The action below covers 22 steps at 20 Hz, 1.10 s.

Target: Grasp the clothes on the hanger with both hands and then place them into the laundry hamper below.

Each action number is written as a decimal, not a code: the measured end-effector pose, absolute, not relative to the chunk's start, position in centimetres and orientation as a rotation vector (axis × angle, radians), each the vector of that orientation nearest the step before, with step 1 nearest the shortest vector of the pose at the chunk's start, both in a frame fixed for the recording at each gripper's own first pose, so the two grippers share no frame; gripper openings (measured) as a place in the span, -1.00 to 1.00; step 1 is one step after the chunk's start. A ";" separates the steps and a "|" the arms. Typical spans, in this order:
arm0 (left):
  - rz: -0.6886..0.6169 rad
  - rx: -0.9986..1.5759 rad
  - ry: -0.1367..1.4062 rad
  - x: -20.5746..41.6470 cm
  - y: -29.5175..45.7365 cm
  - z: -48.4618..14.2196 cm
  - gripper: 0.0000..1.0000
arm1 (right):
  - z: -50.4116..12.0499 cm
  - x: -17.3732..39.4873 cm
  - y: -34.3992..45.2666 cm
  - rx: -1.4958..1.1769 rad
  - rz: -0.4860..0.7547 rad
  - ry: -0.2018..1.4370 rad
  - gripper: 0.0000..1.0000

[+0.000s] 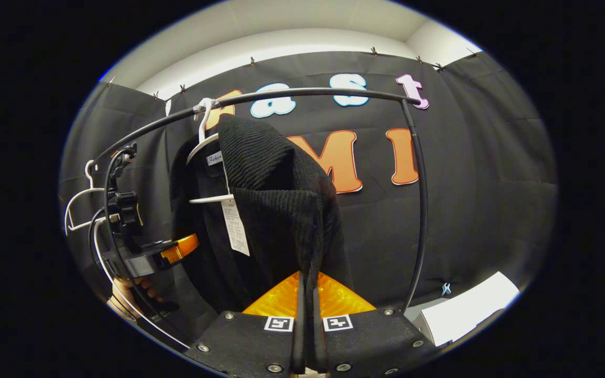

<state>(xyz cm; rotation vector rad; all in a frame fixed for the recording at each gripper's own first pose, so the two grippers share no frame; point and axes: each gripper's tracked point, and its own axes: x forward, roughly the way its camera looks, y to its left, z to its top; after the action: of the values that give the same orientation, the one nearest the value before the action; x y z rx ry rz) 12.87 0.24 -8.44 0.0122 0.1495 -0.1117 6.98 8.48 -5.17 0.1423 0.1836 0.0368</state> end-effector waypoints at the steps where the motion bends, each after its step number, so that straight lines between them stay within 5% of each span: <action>1: -0.108 0.034 0.148 12.7 0.6 -8.2 -0.86 | -5.1 6.8 8.4 0.148 0.039 0.190 -0.89; 22: 0.009 0.069 0.104 11.3 8.1 -2.9 -0.81 | 1.8 3.7 0.9 0.174 -0.018 0.086 -1.00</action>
<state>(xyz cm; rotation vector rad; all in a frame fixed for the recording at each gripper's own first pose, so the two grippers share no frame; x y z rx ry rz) 11.25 8.07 -2.94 0.0689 0.1036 0.0090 3.67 0.87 1.75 0.1736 0.0859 -0.0179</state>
